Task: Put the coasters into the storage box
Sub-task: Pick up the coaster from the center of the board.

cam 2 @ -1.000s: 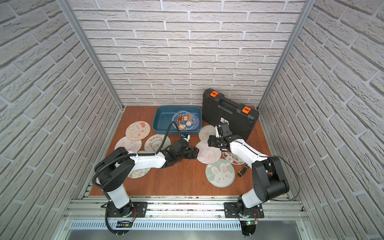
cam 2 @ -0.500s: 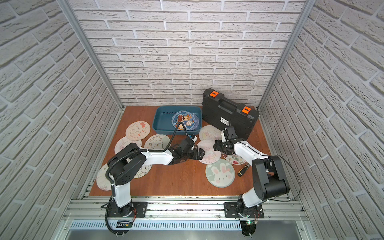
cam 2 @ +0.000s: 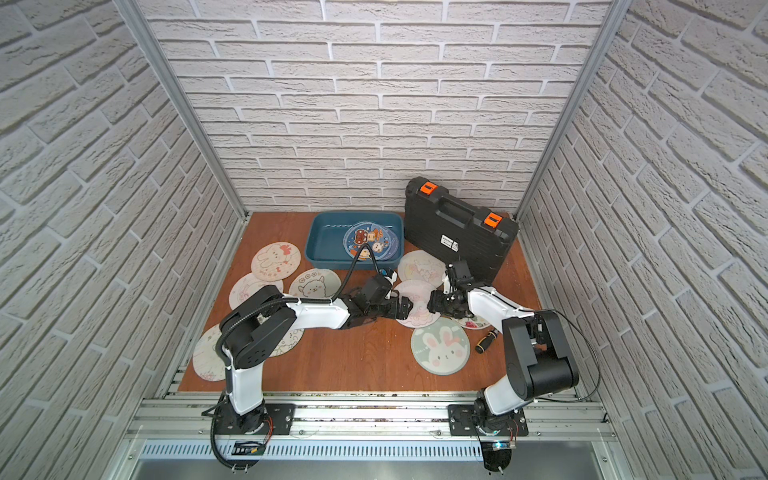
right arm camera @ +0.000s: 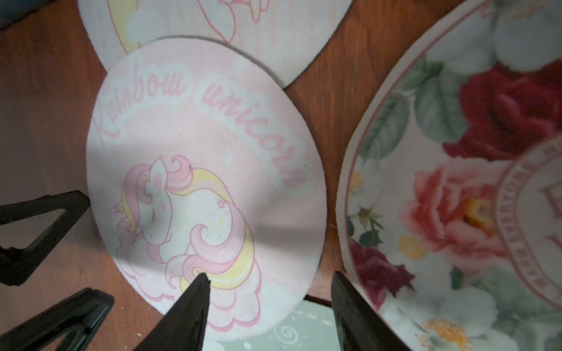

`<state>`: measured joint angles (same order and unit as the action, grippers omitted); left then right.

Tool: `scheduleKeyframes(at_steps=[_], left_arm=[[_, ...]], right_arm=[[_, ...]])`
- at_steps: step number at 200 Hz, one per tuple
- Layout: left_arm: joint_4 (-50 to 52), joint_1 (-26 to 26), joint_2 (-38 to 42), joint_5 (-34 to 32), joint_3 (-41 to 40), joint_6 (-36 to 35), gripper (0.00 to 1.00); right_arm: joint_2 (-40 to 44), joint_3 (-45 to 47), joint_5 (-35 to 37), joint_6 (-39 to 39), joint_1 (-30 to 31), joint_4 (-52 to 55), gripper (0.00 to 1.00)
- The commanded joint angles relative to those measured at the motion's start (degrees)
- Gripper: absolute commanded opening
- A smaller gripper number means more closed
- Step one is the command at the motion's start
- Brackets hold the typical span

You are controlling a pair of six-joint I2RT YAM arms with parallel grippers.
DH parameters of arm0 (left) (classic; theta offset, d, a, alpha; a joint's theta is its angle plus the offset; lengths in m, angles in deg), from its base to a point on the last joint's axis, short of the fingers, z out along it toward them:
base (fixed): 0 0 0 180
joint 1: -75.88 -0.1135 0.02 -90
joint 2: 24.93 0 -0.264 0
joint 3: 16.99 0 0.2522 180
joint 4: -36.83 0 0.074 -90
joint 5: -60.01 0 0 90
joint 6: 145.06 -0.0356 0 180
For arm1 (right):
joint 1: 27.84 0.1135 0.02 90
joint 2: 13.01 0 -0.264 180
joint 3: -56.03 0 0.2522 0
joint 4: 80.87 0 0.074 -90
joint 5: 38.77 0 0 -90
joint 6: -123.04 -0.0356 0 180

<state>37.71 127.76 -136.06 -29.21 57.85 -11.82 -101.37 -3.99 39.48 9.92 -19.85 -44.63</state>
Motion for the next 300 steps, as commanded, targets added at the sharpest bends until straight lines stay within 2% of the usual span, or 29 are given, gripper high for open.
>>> scheduleKeyframes(at_steps=[1, 57, 89, 114, 143, 148, 193, 258, 300], left_arm=[[0.8, 0.4, -1.4, 0.6, 0.7, -0.7, 0.98], [1.4, 0.7, -1.8, 0.6, 1.3, -1.6, 0.98], [1.3, 0.8, -1.8, 0.6, 1.3, -1.7, 0.98], [0.9, 0.8, -2.1, 0.9, 1.3, -1.7, 0.98], [0.7, 0.8, -2.2, 1.2, 1.3, -1.8, 0.98], [0.8, 0.8, -2.1, 1.1, 1.3, -1.9, 0.98], [1.3, 0.8, 0.8, -2.6, -1.0, -3.3, 0.98], [-0.9, 0.4, 8.4, -12.9, -7.5, -5.1, 0.98], [-3.9, -0.5, 15.1, -18.9, -14.2, -5.3, 0.98]], right_arm=[[-1.5, 0.6, -1.1, 0.4, -0.3, -1.4, 0.64], [-5.0, 0.7, -3.7, -0.9, -0.3, -4.5, 0.62], [-5.8, 0.3, -4.6, -1.2, -0.3, -5.2, 0.56], [-5.9, 0.3, -4.9, -1.5, -0.3, -5.8, 0.42], [-6.2, -0.1, -5.6, -1.7, -0.3, -6.1, 0.1], [-6.2, -0.1, -5.7, -1.6, -0.3, -6.1, 0.07], [-4.0, -1.5, -4.7, -0.4, 0.7, -4.3, 0.06], [4.2, -8.1, 6.0, 3.9, 9.2, 2.5, 0.06], [5.5, -14.1, 11.1, 5.8, 15.3, 4.3, 0.06]])
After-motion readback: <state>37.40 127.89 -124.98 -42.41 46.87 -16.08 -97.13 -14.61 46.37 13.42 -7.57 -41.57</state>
